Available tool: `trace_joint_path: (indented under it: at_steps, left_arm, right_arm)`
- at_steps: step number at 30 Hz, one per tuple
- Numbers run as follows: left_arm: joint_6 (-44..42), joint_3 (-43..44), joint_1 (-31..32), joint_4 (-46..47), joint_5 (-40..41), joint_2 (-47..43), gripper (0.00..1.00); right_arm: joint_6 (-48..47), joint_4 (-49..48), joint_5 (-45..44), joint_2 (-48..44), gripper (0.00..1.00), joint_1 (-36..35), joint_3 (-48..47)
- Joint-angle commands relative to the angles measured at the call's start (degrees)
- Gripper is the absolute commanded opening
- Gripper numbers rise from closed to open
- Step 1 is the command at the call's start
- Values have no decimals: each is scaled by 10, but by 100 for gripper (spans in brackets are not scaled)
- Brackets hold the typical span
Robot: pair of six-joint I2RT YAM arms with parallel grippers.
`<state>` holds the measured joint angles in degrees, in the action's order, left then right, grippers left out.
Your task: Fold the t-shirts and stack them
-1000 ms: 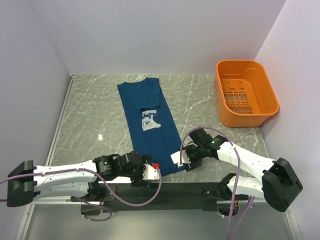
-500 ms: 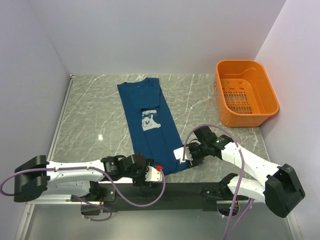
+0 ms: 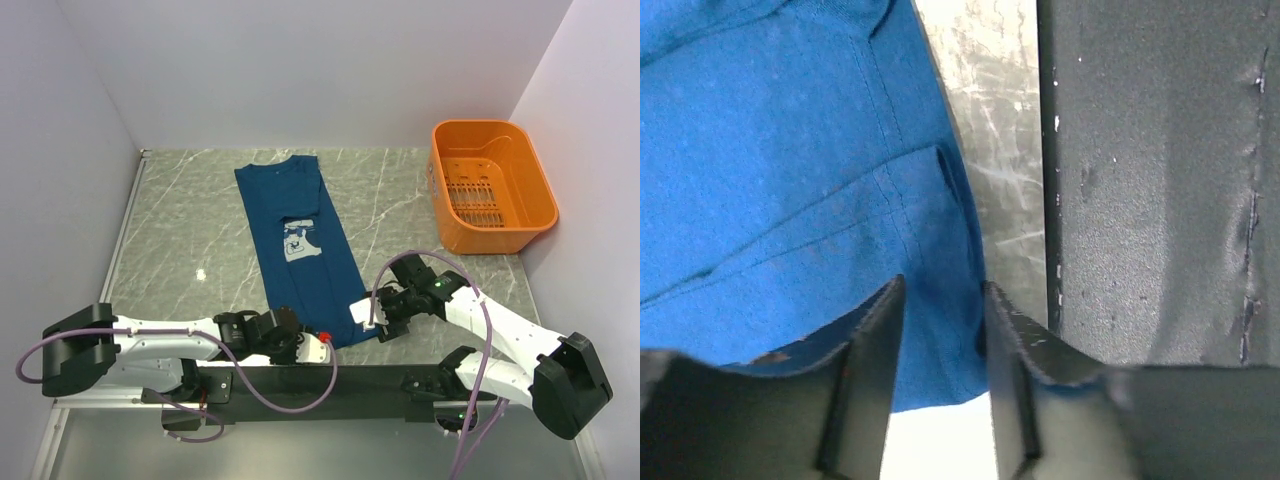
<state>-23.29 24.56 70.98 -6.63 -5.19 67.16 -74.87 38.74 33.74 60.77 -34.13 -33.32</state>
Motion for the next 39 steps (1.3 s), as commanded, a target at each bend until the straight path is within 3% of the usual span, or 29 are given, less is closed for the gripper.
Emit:
trace_joint_path:
  at_steps: [1,8,13,23,31,39]
  left_arm:
    - [-11,2,3,-16,7,20,41]
    - [-4,4,3,-15,18,13,12]
    - [-3,5,3,-19,11,3,2]
    - [5,4,3,-16,15,-16,1]
    - [6,1,3,-11,16,-22,1]
    - [8,0,3,-8,14,-28,1]
  right_arm:
    - [-6,5,19,-7,71,-1,-3]
    - [-34,17,24,-3,71,-1,2]
    - [-56,13,8,9,72,-41,16]
    - [-44,-52,-42,65,73,-85,30]
    - [1,-80,-61,122,68,-116,19]
    - [34,-96,-70,140,51,-129,22]
